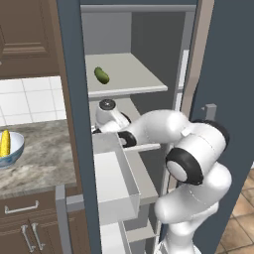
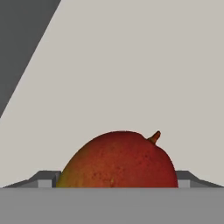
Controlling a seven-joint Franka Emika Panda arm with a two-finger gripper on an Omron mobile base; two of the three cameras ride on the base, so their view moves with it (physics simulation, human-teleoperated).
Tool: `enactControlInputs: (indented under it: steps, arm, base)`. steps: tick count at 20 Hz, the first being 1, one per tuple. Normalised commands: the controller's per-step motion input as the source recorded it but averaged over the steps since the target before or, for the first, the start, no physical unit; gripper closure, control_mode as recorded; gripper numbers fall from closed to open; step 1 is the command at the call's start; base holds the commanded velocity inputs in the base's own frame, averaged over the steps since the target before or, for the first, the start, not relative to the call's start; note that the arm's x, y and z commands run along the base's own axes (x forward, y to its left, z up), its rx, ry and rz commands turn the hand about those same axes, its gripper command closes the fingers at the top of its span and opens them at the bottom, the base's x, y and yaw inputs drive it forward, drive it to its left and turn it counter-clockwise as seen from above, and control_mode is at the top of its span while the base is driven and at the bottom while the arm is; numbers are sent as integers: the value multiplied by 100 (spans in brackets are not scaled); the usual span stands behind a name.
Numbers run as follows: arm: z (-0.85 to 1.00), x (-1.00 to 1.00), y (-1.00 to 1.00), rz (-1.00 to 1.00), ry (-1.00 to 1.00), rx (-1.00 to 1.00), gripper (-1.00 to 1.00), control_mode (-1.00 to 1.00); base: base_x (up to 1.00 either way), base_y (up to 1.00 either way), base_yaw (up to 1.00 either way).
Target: Take the corn, cucumber, and mango from the freezer and place them in the bowl on the counter.
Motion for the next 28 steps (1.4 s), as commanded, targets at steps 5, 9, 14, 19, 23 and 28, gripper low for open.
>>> enactControlInputs:
  steps: [5, 9, 14, 19, 23, 28]
  arm:
    - [39, -92, -4, -13, -8, 3, 100, -100]
    - [100, -53, -39, -16, 0, 8, 100, -100]
    - [100, -91, -84, -12, 0, 17, 100, -100]
    - [100, -100, -39, -9, -2, 5, 100, -100]
    - [42, -100, -21, -2, -12, 0, 100, -100]
    - [7, -100, -45, -6, -13, 8, 100, -100]
  base:
    - [0, 0, 0]
    - [0, 0, 0]
    - [0, 0, 0]
    - [0, 0, 0]
    - [0, 0, 0]
    - [0, 0, 0]
